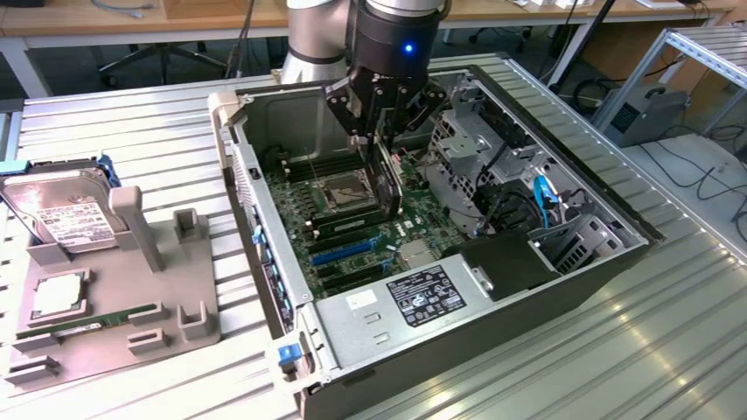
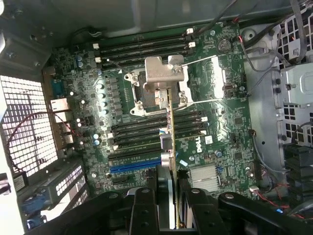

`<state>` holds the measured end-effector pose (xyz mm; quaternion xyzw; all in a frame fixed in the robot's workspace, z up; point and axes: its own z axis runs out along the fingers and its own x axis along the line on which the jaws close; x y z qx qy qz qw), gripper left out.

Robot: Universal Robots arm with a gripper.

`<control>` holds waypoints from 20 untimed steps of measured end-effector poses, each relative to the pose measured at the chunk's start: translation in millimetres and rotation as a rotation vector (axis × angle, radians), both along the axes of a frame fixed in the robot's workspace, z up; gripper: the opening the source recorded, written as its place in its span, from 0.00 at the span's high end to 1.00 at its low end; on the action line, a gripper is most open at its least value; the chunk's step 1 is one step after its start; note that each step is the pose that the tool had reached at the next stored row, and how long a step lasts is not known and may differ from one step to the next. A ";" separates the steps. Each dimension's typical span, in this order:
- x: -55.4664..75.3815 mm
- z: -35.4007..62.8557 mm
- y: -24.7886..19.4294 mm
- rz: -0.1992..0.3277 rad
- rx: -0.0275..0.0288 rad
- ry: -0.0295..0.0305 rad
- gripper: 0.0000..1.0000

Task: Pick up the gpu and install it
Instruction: 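Pick up the gpu and move the gpu toward the slot, then insert the gpu into the slot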

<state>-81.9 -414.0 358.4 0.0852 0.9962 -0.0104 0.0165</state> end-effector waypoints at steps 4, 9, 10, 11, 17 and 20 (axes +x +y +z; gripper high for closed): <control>5.4 -1.0 0.0 0.000 -0.0001 0.0000 0.72; 12.1 -2.1 0.0 0.000 -0.0001 0.0000 0.72; 13.4 -2.2 0.0 0.000 -0.0001 0.0000 0.72; 14.2 -2.3 0.0 0.000 -0.0001 0.0000 0.72; 14.9 -2.3 0.0 0.000 -0.0001 0.0000 0.72; 14.9 -2.3 0.0 0.000 -0.0001 0.0000 0.72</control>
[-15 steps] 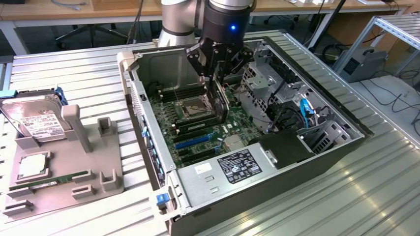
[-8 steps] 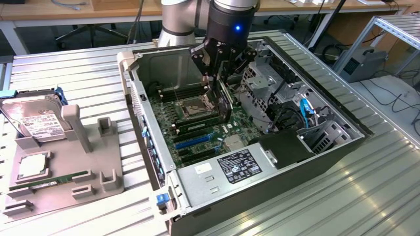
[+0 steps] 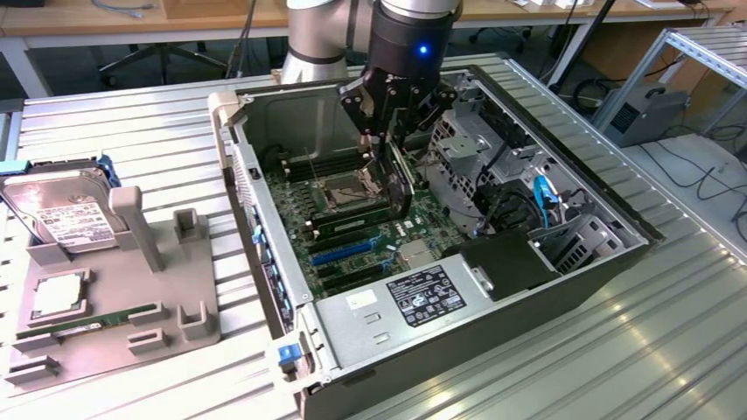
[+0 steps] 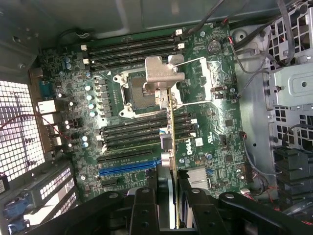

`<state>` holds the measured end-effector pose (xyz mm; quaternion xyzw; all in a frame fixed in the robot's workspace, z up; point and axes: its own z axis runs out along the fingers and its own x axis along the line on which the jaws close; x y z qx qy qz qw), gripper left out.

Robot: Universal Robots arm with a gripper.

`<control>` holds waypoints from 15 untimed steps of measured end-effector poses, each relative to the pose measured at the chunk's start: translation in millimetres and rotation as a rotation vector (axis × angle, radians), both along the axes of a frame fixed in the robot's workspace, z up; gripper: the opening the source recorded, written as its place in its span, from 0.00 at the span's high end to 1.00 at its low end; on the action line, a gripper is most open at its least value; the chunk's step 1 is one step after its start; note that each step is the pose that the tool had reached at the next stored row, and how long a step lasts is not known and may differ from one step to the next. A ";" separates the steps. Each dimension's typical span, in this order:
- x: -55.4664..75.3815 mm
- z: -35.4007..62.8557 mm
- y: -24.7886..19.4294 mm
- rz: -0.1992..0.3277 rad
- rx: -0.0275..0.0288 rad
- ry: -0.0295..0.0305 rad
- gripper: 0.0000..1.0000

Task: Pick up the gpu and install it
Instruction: 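Insert the gpu into the slot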

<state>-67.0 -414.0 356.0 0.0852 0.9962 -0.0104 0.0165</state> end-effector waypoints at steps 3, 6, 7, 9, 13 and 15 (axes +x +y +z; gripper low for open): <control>0.0 0.0 0.0 0.000 0.0000 0.0000 0.72; 0.0 0.0 0.0 0.002 0.0000 0.0000 0.72; 0.0 0.0 0.0 0.003 0.0000 0.0000 0.72; 0.0 0.0 0.0 0.011 0.0000 -0.0001 0.72; 0.0 -0.1 0.0 0.118 0.0000 0.0000 0.72; 0.3 -0.1 0.0 0.197 0.0000 0.0000 0.72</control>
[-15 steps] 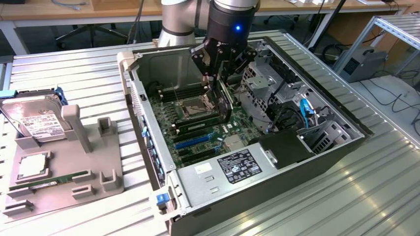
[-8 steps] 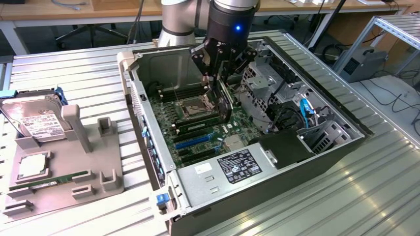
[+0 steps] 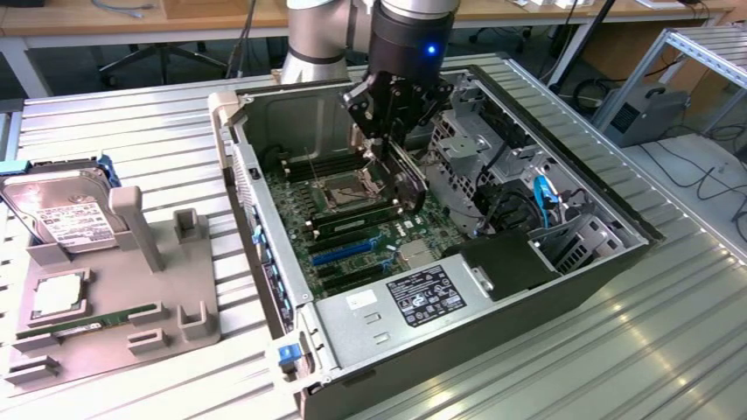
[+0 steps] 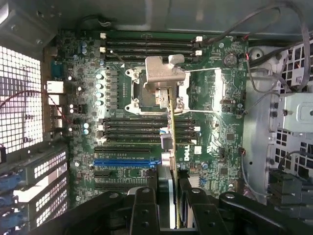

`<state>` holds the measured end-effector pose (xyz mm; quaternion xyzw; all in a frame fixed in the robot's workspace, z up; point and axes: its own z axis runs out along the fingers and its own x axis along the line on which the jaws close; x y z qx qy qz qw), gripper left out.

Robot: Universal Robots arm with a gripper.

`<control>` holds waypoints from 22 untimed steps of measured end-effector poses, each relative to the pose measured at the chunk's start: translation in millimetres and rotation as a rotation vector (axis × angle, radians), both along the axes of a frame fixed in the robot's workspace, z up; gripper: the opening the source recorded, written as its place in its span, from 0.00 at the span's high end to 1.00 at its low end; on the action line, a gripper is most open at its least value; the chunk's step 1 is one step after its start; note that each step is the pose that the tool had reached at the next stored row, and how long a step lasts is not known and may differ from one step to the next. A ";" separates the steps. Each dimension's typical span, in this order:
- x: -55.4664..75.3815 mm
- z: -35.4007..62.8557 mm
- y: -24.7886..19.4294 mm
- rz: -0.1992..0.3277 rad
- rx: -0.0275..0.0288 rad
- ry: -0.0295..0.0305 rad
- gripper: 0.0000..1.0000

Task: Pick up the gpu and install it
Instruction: 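Insert the gpu into the slot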

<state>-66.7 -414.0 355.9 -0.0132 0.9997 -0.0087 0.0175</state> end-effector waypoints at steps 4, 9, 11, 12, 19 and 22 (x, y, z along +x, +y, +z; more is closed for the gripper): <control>0.0 0.0 0.0 0.081 0.0000 0.0000 0.72; 0.3 0.0 0.0 0.278 0.0000 0.0000 0.72; 0.4 0.0 0.0 0.308 0.0001 0.0000 0.72; 0.4 0.0 0.0 0.323 0.0000 0.0000 0.72; 0.4 0.0 0.0 0.346 0.0000 0.0000 0.72; 0.4 0.0 0.0 0.355 0.0000 0.0000 0.72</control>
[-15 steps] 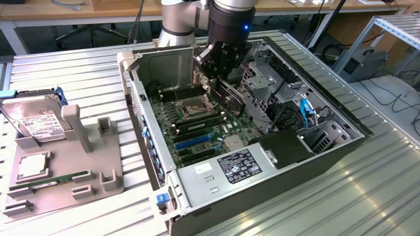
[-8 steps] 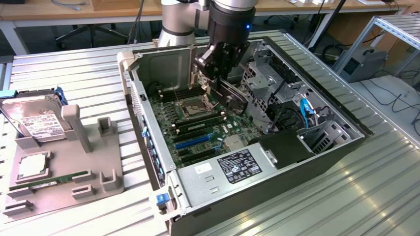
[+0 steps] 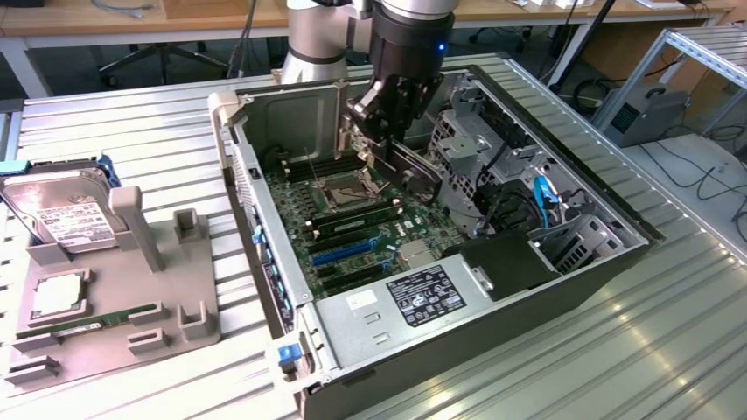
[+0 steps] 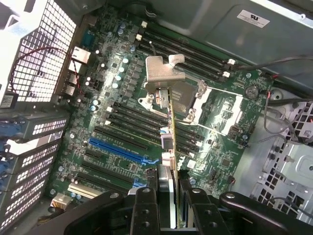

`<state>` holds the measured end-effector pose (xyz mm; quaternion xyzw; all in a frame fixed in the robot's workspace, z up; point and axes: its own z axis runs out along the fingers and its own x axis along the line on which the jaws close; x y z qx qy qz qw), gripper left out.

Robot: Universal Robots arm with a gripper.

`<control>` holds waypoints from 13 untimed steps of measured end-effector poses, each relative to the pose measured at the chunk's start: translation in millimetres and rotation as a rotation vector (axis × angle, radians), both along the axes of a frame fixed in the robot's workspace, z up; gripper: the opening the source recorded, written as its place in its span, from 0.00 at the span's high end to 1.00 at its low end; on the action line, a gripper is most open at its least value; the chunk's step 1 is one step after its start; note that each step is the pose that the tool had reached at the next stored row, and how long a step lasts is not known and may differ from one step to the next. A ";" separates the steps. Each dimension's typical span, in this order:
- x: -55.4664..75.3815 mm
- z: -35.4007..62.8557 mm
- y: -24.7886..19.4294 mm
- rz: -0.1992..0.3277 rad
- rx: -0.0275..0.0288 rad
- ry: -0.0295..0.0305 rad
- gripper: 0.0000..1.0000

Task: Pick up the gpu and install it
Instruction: 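Insert the gpu into the slot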

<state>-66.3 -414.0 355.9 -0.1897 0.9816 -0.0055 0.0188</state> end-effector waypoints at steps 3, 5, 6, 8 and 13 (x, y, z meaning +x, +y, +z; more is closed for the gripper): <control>0.0 0.0 0.0 0.011 0.0000 0.0000 0.72; 0.0 0.0 0.0 0.017 0.0000 0.0000 0.72; 0.0 0.0 0.0 0.020 0.0000 0.0000 0.72; 0.0 0.0 0.0 0.026 0.0000 0.0000 0.72; 0.0 0.0 0.0 0.041 0.0001 0.0000 0.72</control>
